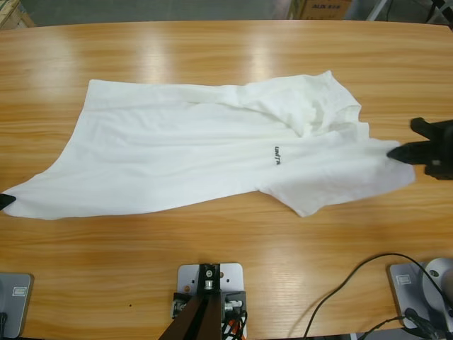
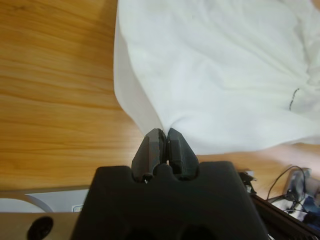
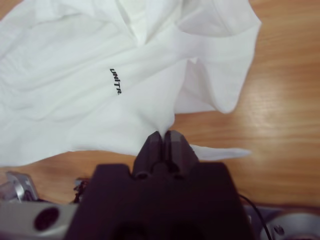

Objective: Fold clothes

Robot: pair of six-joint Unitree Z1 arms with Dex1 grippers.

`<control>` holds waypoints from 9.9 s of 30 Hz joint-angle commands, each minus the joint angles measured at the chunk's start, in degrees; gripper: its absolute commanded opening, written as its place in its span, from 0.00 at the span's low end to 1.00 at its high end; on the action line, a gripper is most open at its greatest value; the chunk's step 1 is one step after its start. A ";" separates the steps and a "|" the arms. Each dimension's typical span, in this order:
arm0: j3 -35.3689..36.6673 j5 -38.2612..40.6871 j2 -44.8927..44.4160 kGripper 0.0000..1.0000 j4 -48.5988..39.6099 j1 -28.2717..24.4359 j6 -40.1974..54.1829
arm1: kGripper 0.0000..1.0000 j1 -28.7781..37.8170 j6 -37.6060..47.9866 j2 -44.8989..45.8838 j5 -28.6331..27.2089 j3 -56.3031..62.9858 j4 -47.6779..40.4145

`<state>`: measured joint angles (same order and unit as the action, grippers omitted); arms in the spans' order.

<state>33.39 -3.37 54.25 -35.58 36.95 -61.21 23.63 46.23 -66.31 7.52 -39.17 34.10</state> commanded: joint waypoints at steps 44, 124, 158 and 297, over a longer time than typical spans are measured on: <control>1.59 8.82 7.22 0.00 -4.24 -1.36 1.87 | 0.00 -2.08 -6.35 3.42 8.75 -6.57 19.43; 10.12 10.40 25.96 0.00 -0.51 -17.35 17.69 | 0.00 -17.56 -24.10 -26.71 11.11 -17.34 13.80; 11.46 9.17 31.36 0.00 1.83 -20.15 20.24 | 0.00 -19.32 -26.89 -32.74 9.70 -19.33 12.64; 18.54 3.02 47.27 0.00 3.94 -13.41 28.44 | 0.82 -16.86 -27.60 -30.72 7.33 -19.28 12.26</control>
<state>51.86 0.74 99.06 -32.11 23.94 -33.62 6.03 19.38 -95.46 14.89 -59.00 46.42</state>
